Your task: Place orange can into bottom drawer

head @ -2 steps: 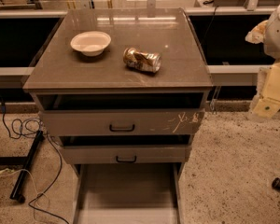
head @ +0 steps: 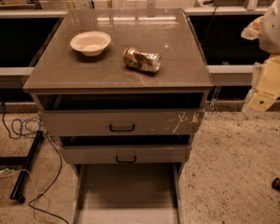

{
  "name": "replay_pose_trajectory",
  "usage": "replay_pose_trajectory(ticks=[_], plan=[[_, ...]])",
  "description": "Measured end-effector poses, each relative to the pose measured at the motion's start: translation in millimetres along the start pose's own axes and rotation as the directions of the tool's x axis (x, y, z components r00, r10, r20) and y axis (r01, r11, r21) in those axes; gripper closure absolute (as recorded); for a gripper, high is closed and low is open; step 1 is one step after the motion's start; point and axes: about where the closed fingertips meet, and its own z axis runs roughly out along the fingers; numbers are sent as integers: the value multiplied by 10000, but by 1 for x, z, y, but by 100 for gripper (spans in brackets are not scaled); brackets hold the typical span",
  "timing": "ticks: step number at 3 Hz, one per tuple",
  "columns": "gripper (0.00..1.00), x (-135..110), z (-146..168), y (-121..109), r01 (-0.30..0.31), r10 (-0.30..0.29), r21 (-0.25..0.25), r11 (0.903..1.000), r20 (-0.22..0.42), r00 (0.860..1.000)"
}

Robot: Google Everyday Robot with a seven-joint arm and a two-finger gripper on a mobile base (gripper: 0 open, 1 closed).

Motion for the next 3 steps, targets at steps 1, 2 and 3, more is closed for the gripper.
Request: replay_pose_trajectory(ticks=[1, 2, 3], plan=[[0, -26, 5, -36, 148, -152, 53, 9999, 854, 9962], [0, -66, 12, -91, -888, 801, 216, 9958, 2612, 9620], [0, -66, 12, -91, -888, 801, 216, 9958, 2612, 9620]])
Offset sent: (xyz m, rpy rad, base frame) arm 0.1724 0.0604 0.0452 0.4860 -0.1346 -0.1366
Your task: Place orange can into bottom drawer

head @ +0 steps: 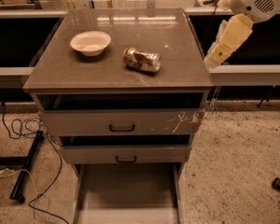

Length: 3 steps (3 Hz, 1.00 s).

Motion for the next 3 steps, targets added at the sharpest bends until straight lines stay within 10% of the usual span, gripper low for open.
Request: replay_pose_trajectory(ticks=[3], plan=[[0, -45, 94, 36, -1862, 1925, -542, 9810, 1556, 9689]])
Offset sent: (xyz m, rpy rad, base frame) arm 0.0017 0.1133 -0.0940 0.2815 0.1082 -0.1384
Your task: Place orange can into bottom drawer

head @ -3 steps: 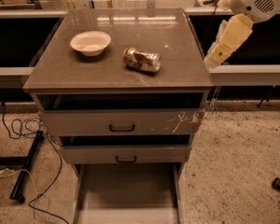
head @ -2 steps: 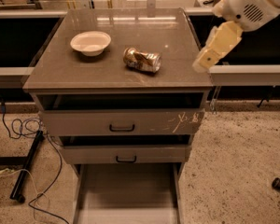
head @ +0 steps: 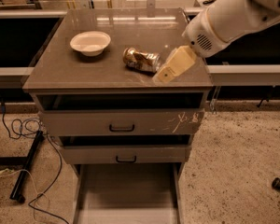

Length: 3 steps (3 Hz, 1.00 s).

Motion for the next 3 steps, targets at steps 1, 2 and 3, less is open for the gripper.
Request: replay_pose_trajectory(ticks=[1, 2, 3], plan=[[0, -7, 28, 1, -190, 190, 29, 9998, 193, 9996], [0, -16, 48, -10, 69, -79, 439, 9990, 229, 9997], [0, -19, 71, -23, 472, -472, 719, 9963, -18, 9989]])
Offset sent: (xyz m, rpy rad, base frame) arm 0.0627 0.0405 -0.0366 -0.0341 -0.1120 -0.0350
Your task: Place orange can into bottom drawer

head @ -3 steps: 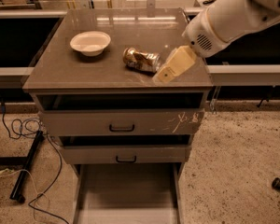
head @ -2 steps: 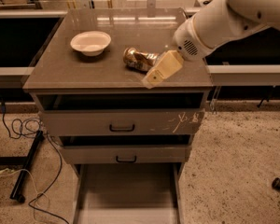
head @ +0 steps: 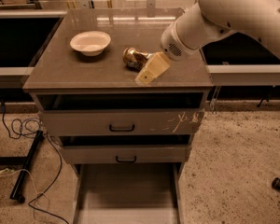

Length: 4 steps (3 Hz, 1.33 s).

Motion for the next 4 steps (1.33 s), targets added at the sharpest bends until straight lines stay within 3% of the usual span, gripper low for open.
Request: replay_pose_trajectory(ticks=[1, 2, 3, 4], plan=[[0, 0, 0, 0, 0, 0, 0, 10000, 0, 10000], [0, -6, 17, -9, 242, -250, 191, 9995, 391, 9989], [0, -10, 50, -30, 462, -500, 499, 9977, 780, 9957], [0, -12, 81, -44, 435, -473, 429, 9981, 922, 9946]])
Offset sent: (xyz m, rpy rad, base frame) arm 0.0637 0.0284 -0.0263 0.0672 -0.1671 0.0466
